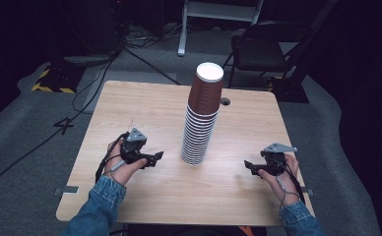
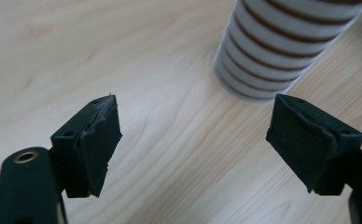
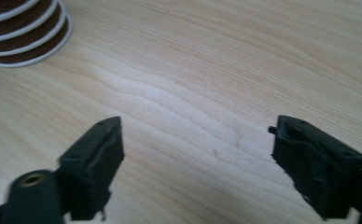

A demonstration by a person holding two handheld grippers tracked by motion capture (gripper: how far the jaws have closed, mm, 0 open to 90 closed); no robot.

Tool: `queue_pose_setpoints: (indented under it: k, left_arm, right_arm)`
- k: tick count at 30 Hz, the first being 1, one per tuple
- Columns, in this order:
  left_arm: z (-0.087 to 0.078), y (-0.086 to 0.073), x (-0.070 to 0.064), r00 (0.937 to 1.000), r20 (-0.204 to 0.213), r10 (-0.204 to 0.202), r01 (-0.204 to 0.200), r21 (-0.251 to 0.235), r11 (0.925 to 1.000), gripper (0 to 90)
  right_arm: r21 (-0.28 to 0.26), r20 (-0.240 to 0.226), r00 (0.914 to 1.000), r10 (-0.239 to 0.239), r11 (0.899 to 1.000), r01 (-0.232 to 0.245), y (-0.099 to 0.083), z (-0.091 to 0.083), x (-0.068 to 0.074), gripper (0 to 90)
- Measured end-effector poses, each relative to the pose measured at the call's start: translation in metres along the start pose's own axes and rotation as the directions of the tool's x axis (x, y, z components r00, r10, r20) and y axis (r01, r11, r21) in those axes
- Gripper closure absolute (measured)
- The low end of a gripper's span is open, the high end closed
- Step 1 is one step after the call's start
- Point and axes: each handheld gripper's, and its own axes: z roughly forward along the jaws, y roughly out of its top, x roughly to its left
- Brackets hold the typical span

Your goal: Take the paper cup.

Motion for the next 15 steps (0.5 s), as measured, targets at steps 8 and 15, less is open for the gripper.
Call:
queue_pose_setpoints:
  k: [8, 15]
  left_arm:
    - [-0.015, 0.038, -0.023, 0.9925, 0.084, 0.089, -0.078, -0.124, 0.9892, 15.8]
    - [-0.019, 0.065, -0.032, 0.9895, 0.082, 0.119, -0.102, -0.187, 0.9771, 15.5]
  right_arm:
    - [-0.010, -0.043, 0.9983, 0.039, 0.999, -0.040, -0.002, -0.018, 0.004, 15.9]
    - [-0.049, -0.092, 0.9949, 0.043, 0.998, -0.047, 0.000, -0.030, 0.006, 16.1]
